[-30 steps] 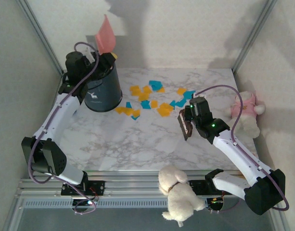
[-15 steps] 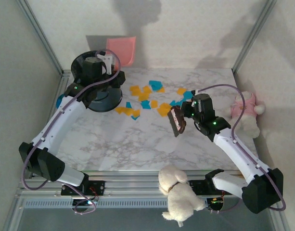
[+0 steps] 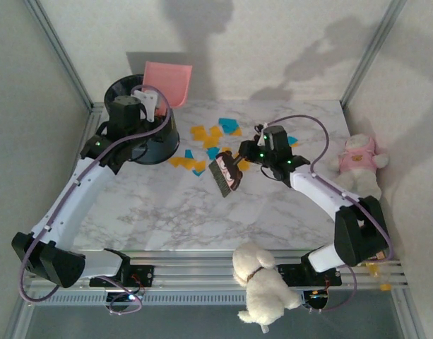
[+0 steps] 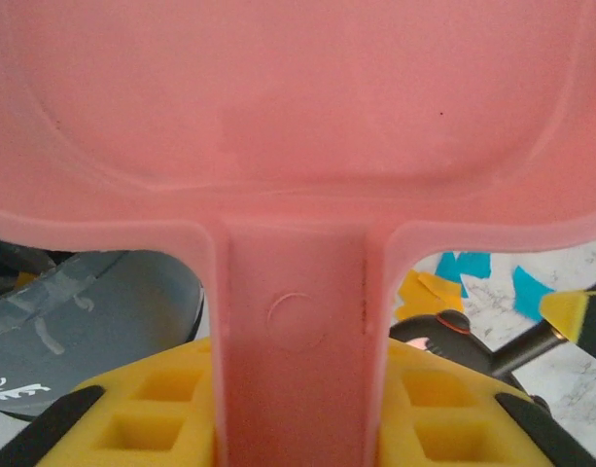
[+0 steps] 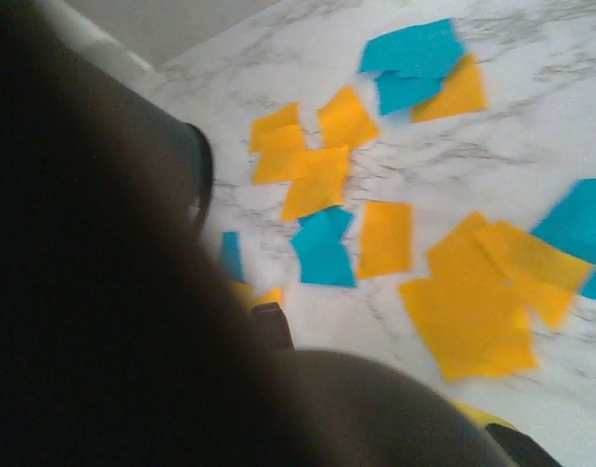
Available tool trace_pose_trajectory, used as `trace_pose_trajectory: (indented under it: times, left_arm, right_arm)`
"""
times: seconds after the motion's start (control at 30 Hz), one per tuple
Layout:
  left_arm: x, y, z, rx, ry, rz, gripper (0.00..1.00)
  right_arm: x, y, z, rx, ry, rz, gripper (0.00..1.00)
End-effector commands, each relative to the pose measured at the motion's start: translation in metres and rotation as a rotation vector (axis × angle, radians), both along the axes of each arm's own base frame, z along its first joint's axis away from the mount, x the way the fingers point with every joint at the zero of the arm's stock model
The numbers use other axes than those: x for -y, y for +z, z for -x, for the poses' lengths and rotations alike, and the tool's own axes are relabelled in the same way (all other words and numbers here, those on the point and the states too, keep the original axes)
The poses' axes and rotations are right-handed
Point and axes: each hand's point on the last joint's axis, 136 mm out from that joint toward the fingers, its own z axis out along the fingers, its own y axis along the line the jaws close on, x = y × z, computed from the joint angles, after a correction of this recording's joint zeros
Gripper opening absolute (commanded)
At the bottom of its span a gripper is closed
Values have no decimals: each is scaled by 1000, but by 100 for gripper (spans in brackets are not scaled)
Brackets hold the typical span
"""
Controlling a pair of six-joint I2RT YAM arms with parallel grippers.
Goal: Sweep away the paper scraps from the table
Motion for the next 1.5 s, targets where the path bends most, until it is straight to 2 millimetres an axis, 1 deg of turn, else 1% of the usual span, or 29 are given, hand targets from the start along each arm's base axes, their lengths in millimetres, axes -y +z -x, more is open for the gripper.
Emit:
trace_pose_trajectory:
  times: [0.0,0.23,0.4,0.57,0.73,0.97,1.07,1.13,1.3,1.47]
  left_arm:
    - [-2,2,9,9,-3,-19,0]
    - [-3,-3,14,-5,-4,-5,0]
    - [-3,-3,18,-11,-9,-7,0]
    - [-4,-3,20,-4,-10,-5,0]
    - [-2,-2,19,-2,-18,-1,0]
    - [1,-6,20,-16,-30,7,0]
    - [1,-6,21,-16,-32,9,0]
    - [1,-7,21,-21,-34,7,0]
    - [1,-12,23,-34,-38,5,0]
    - [3,-16,23,-41,-46,4,0]
  right_arm:
    - [-35,36,-15,61,60,-142,0]
    - [-79,29,-35,11,127,-211,0]
    - [-103,20,-49,-30,146,-244,0]
    - [-113,3,-61,-81,122,-251,0]
    - [-117,-15,-71,-116,97,-248,0]
    - [-126,-32,-77,-155,107,-253,0]
    - [-124,-43,-77,-183,89,-235,0]
    - [-117,-52,-77,-206,57,-199,0]
    - [-88,-74,-71,-246,-40,-50,0]
    - [-57,-78,-63,-230,-122,76,0]
